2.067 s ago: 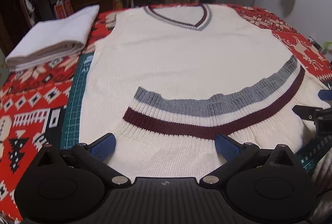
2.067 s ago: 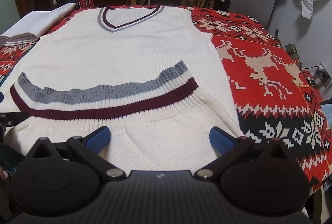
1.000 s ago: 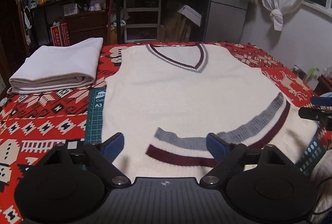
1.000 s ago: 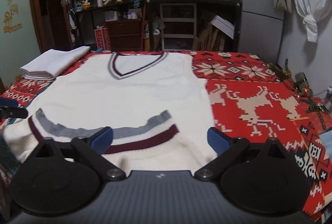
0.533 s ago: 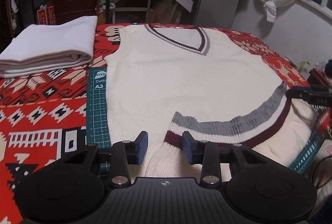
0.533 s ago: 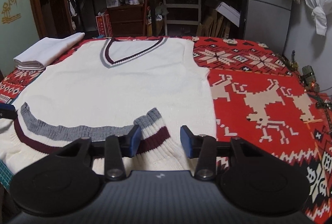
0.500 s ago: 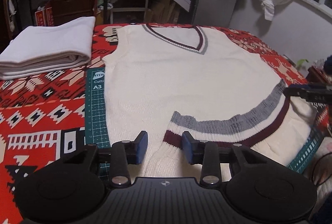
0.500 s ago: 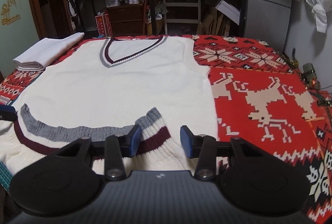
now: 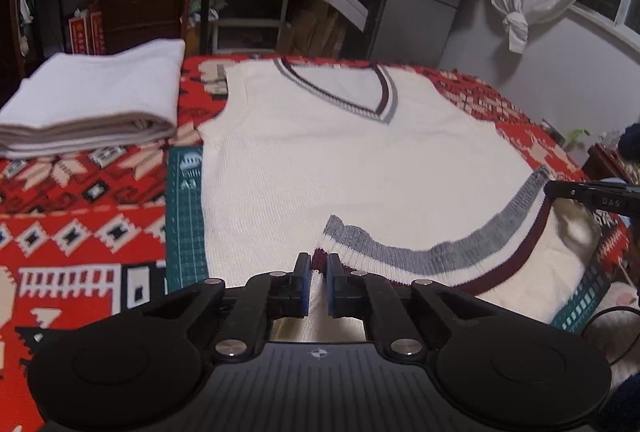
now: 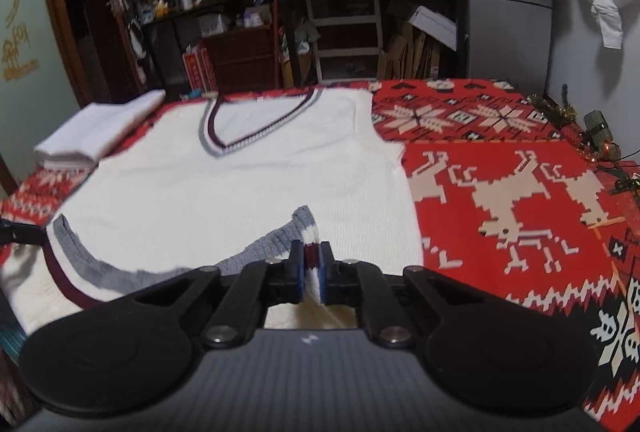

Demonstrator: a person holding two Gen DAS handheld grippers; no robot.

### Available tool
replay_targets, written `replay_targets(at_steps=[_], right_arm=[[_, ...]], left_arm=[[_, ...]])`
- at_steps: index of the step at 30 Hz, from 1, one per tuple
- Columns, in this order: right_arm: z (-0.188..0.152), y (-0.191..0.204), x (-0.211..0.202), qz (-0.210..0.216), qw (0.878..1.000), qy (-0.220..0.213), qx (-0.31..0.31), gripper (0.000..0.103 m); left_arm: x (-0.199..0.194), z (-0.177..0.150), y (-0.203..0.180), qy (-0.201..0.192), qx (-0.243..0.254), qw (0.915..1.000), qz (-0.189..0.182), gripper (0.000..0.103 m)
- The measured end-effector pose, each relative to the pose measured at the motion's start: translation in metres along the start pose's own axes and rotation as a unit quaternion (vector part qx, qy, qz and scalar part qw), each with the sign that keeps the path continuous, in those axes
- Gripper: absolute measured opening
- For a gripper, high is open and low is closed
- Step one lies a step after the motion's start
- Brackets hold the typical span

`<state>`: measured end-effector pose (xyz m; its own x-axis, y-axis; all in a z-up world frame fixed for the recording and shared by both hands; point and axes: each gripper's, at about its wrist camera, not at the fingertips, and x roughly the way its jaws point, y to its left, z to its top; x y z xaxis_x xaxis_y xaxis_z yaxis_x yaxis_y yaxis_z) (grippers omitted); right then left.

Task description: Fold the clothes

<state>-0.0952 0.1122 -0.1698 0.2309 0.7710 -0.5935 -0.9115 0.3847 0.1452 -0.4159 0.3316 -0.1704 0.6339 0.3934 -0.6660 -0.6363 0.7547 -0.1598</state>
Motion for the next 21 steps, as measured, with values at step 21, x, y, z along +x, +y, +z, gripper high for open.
replay_targets(at_steps=[21], right_arm=[[0.048,-0.03,0.089,-0.057,0.998,0.012,0.029,0.007]], left_arm=[[0.076,0.058,0.025,-0.023,-0.01,0.9956,0.09,0.0]])
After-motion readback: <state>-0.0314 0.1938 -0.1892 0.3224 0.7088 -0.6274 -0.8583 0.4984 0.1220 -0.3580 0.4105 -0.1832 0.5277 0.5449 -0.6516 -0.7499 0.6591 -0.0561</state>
